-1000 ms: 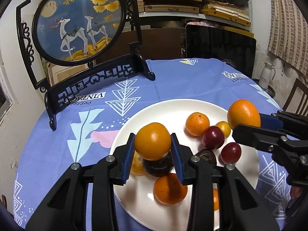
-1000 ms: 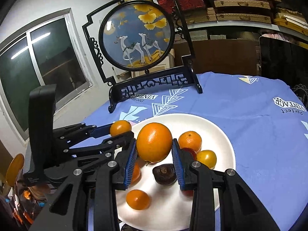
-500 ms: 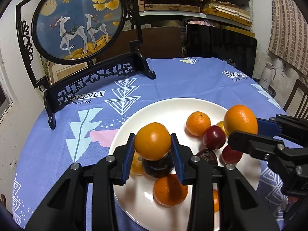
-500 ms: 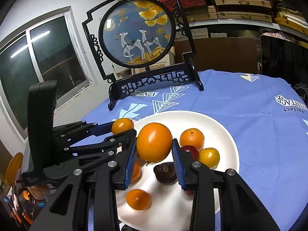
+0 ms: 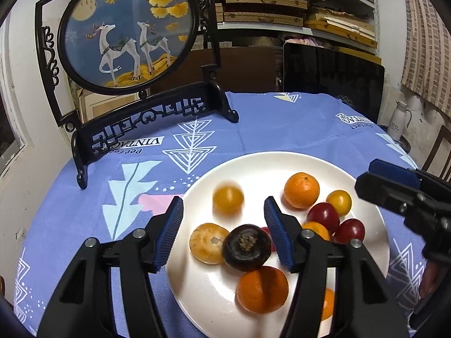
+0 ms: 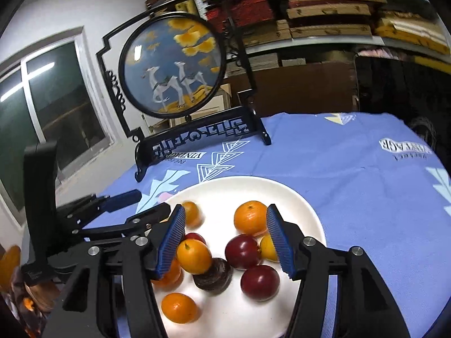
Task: Organize fruits
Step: 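Carry both oranges over the plate and open both tools to release them, then grasp a brown water chestnut with the left tool while the right tool grasps another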
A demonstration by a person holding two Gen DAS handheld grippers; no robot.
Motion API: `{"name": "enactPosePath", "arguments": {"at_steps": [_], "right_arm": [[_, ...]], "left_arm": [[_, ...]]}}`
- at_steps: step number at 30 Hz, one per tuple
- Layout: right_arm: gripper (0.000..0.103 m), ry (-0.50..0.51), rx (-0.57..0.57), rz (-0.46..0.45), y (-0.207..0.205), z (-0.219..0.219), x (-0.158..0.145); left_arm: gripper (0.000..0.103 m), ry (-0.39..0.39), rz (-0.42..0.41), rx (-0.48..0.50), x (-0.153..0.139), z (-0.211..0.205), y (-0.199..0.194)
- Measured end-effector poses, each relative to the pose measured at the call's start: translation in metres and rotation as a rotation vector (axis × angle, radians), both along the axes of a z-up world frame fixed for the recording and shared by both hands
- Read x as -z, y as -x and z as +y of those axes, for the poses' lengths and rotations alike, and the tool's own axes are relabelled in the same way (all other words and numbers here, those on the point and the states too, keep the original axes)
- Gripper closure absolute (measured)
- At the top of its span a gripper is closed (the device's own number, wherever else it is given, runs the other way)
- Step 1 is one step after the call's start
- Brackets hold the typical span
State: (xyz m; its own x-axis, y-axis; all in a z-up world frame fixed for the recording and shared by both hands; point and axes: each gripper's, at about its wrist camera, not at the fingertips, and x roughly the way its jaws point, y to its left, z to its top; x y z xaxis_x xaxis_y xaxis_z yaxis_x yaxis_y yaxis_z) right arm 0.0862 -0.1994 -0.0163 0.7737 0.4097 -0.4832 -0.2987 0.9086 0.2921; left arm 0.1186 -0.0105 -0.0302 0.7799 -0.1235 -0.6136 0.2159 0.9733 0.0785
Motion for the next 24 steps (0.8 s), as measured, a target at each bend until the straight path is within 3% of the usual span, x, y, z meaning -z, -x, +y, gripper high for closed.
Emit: {"name": "enactPosePath", "arguments": {"at_steps": [12,24], "right_arm": [[0.031,0.005,-0.018,0.009,0.003,0.0037,-0.0003],[0.031,0.025,-0.033,0.021,0.0026,0.0085,0.0015]], "left_arm": [[0.036,-0.024,-0.037,0.014,-0.0038,-0.0029,0.0073],[0.034,-0.033,-0.042,0.026,-0.0033,-0.0048,0.0088]]}}
